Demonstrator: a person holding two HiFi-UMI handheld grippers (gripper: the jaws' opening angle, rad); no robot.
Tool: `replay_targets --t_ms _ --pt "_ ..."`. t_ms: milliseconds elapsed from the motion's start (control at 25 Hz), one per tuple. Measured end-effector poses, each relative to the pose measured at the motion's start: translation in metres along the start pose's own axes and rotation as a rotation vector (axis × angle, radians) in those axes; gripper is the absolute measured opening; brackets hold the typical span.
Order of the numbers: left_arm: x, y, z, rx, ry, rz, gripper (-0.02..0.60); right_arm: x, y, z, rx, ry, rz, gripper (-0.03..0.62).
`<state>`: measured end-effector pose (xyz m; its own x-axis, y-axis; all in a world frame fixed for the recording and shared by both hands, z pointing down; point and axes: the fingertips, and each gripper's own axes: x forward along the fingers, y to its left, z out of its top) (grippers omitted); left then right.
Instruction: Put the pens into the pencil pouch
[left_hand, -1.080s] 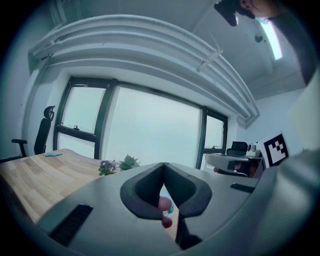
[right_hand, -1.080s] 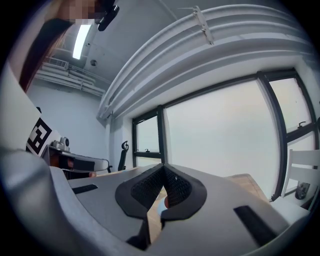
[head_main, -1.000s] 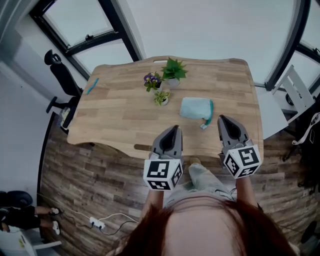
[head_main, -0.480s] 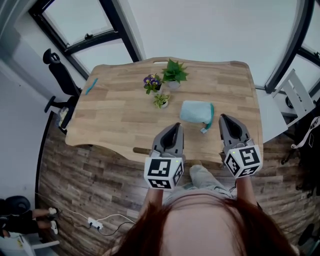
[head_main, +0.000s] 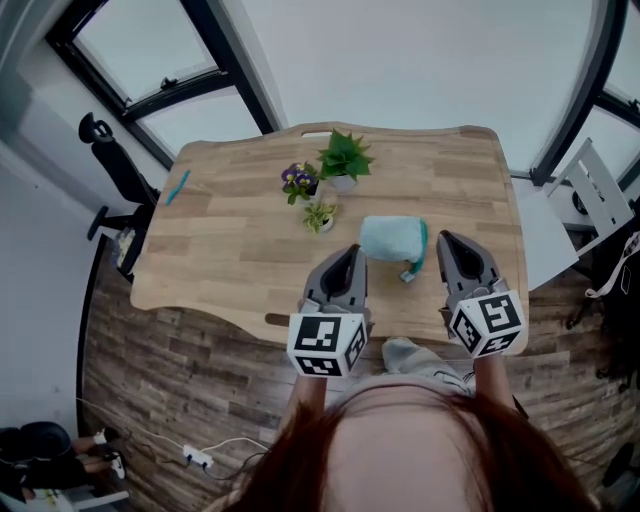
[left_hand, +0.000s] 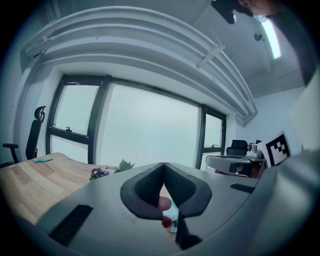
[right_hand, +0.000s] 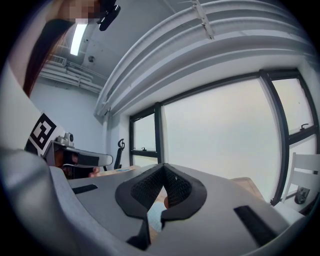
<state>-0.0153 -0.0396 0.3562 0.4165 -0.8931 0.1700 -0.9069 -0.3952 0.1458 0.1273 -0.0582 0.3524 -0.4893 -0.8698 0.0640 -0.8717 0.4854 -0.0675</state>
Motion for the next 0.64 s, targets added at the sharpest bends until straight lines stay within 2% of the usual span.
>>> replay_targets --t_ms 640 --pt "0.044 0.009 0.003 -0.012 0.020 -0.018 0.003 0.033 -0.022 -0.002 -0.004 0.020 0.016 0.000"
